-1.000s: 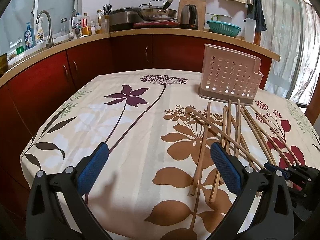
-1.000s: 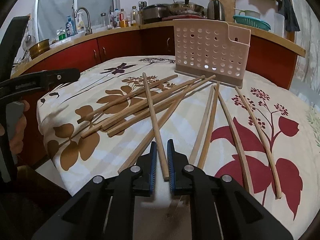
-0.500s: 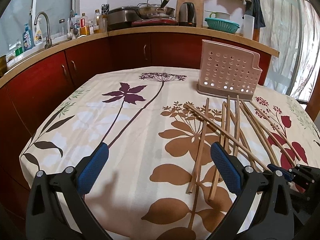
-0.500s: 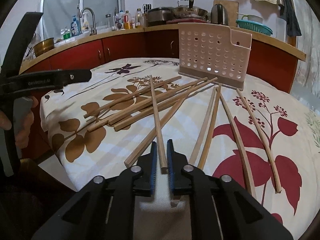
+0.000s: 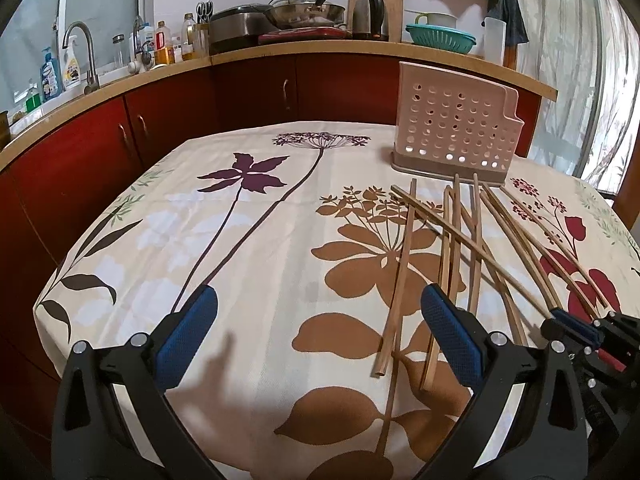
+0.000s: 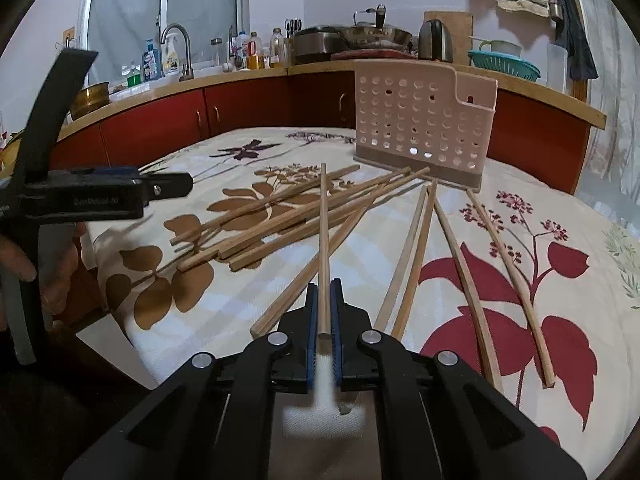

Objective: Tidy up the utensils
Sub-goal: 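Close the left tool on a chopstick while the right tool holds its chopstick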

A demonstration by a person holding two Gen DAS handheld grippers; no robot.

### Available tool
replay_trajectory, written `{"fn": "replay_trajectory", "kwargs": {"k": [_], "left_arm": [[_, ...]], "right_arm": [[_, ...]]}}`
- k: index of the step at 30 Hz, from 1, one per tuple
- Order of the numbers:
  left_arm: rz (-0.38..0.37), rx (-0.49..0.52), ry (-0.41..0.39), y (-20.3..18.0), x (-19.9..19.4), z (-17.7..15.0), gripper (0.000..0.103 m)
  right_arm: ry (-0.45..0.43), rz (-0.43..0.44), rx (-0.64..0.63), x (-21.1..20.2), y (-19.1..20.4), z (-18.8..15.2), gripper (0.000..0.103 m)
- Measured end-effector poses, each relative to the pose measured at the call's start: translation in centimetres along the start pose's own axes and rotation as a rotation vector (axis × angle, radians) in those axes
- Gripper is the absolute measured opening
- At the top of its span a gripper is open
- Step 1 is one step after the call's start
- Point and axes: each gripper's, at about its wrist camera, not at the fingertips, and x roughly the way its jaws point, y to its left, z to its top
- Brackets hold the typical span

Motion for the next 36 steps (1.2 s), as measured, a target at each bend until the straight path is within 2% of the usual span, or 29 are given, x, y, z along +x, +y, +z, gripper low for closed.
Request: {"fn": "replay_trajectory", "kwargs": {"k": [12, 16, 21, 23, 27, 34, 36], "left_arm": [[-0.016, 0.048, -0.025, -1.0, 0.6, -1.0, 0.098], [-0.024, 0.089, -0.014, -1.6, 1.3, -2.0, 0.081], [-0.02, 0.126, -0.024, -1.8, 1.7, -2.7, 0.07], [-0.023, 0.15, -0.042, -2.0, 1.7, -3.0, 0.062], [-0.045, 0.189, -0.052, -2.4, 1.9, -3.6, 0.049], [-0.109, 0.196, -0.062, -3.0, 1.5, -4.2, 0.022], [-0.109, 0.206, -0.065, -3.2, 1.5, -4.3, 0.02]], "right_arm": [[-0.092, -0.028, -0.04, -2.4, 0.6, 0.9, 0.007], [-0.099, -0.032, -0.047, -3.0, 0.6, 0.8, 0.007], [-0.103, -0.031, -0.045, -3.3, 0.6, 0.6, 0.007], [-0.107, -0.031, -0.042, -3.4, 0.5, 0.6, 0.007], [-0.115, -0.031, -0.03, -3.5, 0.3, 0.5, 0.007], [-0.138, -0.057, -0.012, -4.1, -0.3, 0.5, 0.007], [-0.141, -0.065, -0.007, -4.3, -0.4, 0.6, 0.007]]}}
